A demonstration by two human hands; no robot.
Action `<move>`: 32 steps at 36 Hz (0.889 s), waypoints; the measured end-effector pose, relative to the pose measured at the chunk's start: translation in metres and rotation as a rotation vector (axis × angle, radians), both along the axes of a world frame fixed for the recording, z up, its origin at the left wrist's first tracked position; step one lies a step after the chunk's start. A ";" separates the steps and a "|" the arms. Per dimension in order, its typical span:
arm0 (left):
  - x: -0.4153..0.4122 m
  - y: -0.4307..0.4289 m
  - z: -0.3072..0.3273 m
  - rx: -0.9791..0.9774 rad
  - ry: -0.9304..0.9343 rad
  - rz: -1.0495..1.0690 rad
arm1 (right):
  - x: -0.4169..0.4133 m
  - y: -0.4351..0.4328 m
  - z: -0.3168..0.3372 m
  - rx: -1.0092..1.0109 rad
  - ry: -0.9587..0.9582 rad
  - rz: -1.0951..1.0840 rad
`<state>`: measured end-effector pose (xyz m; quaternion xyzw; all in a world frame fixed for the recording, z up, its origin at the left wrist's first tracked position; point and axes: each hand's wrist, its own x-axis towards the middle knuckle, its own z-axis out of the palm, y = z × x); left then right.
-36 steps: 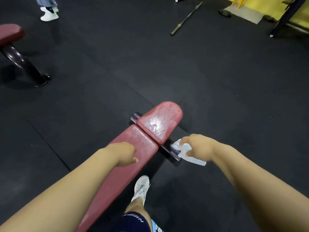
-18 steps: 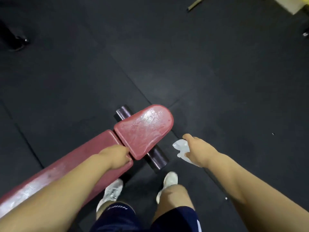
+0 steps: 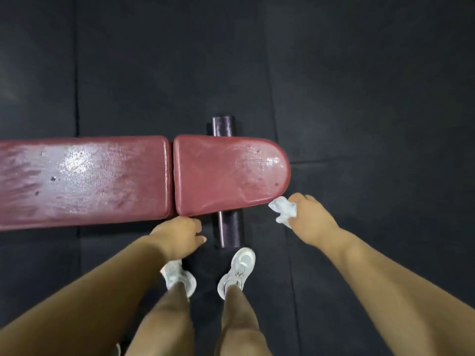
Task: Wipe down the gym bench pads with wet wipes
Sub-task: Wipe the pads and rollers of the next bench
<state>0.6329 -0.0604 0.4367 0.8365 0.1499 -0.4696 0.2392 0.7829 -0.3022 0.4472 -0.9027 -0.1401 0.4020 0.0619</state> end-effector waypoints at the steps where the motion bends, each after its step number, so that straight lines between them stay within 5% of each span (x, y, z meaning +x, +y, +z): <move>1: 0.000 -0.002 -0.008 0.006 -0.007 0.012 | 0.006 0.002 -0.010 0.000 -0.019 -0.017; 11: 0.032 0.001 -0.091 0.120 -0.073 0.079 | 0.047 0.035 -0.114 0.080 -0.403 -0.044; 16: 0.047 0.003 -0.125 0.183 -0.168 0.116 | 0.031 0.039 -0.164 0.150 -0.226 0.060; 25: 0.050 0.001 -0.155 0.354 -0.059 -0.176 | 0.016 0.033 -0.195 0.395 -0.491 -0.197; 32: 0.065 -0.003 -0.155 0.515 -0.025 -0.319 | -0.010 0.042 -0.204 0.523 -0.504 0.183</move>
